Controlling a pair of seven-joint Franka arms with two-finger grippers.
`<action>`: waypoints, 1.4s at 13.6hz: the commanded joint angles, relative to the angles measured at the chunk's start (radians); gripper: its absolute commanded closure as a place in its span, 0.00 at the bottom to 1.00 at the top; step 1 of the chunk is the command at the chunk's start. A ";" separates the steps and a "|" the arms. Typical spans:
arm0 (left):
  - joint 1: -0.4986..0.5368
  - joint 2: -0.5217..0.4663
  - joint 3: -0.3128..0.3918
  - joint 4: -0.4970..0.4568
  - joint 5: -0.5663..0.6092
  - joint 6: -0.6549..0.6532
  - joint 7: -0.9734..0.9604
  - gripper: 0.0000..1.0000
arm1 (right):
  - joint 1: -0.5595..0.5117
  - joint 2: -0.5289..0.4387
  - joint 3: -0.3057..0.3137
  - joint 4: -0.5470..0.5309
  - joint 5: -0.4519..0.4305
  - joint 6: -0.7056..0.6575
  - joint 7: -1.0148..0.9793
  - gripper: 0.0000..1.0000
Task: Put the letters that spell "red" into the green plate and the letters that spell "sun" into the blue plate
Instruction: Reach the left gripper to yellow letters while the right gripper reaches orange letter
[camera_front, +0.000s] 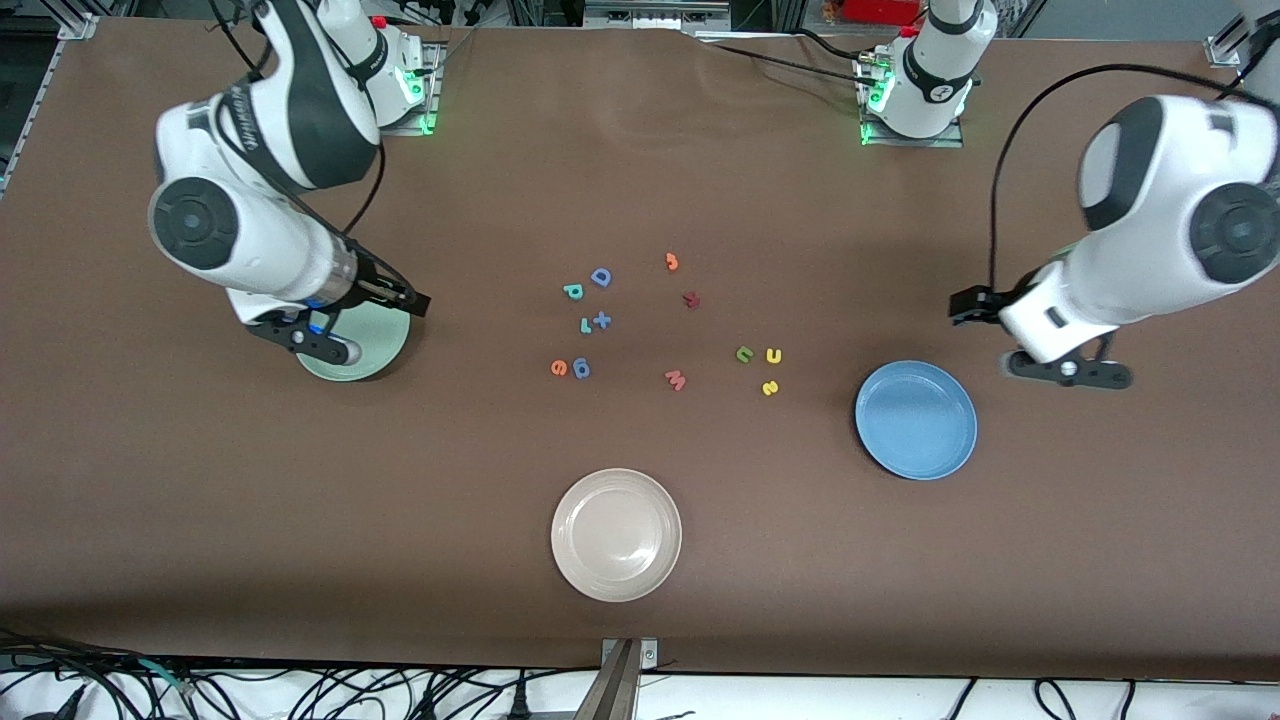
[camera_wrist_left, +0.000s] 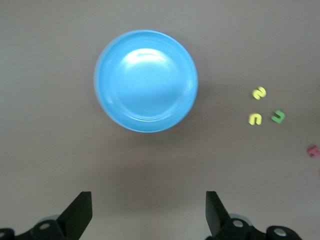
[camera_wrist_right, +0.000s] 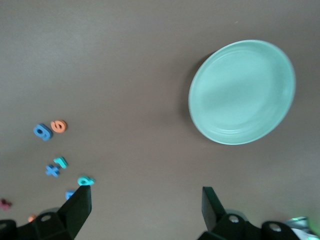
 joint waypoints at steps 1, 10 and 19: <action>-0.059 0.066 0.008 0.019 -0.031 0.047 -0.022 0.00 | 0.059 0.018 -0.004 -0.108 0.015 0.172 0.105 0.02; -0.269 0.235 0.008 -0.155 -0.019 0.475 -0.390 0.01 | 0.236 0.261 -0.009 -0.126 -0.008 0.571 0.357 0.02; -0.330 0.312 0.010 -0.333 -0.017 0.804 -0.459 0.08 | 0.273 0.375 -0.011 -0.122 -0.086 0.817 0.338 0.11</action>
